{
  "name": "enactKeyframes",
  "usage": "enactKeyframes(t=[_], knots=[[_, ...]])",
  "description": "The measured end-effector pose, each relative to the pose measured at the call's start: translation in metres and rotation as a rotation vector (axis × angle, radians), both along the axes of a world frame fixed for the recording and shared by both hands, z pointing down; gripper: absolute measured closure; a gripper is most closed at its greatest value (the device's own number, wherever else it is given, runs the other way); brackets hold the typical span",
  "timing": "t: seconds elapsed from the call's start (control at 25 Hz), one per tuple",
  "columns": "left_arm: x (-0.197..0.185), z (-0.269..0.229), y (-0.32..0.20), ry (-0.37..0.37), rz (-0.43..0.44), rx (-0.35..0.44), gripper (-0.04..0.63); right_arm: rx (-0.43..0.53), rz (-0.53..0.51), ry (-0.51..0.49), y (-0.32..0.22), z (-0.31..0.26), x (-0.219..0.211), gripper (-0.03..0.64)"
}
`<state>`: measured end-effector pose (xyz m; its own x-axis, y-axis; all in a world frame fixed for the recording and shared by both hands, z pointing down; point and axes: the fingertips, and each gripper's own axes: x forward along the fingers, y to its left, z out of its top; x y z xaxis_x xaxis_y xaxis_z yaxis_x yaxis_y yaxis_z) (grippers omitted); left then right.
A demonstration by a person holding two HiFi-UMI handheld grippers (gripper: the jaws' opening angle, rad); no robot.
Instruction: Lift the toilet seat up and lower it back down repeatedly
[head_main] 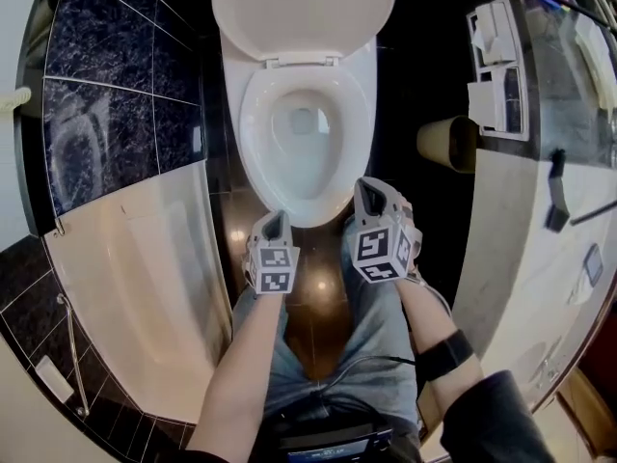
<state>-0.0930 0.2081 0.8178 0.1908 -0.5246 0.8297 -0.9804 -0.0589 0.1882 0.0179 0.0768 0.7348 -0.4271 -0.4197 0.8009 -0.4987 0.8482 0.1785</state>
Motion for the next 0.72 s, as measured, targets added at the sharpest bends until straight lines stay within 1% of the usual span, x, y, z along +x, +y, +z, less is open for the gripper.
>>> enactKeyframes(t=[0.12,0.24,0.48,0.64,0.72], knots=[[-0.003,-0.056,-0.007,-0.013,0.020,0.047,0.595,-0.006,0.018,-0.024,0.001,-0.042,0.001,0.600],[-0.018,-0.117,-0.033,-0.039,0.028,0.126,0.595,0.028,0.039,-0.073,-0.015,-0.090,-0.009,0.600],[-0.043,-0.249,-0.052,-0.071,0.011,0.247,0.595,0.047,0.086,-0.171,-0.023,-0.197,-0.025,0.598],[-0.060,-0.319,-0.057,-0.075,-0.031,0.307,0.595,0.079,0.077,-0.235,-0.032,-0.259,-0.036,0.598],[-0.065,-0.351,-0.058,-0.085,-0.028,0.338,0.595,0.100,0.069,-0.265,-0.036,-0.289,-0.039,0.598]])
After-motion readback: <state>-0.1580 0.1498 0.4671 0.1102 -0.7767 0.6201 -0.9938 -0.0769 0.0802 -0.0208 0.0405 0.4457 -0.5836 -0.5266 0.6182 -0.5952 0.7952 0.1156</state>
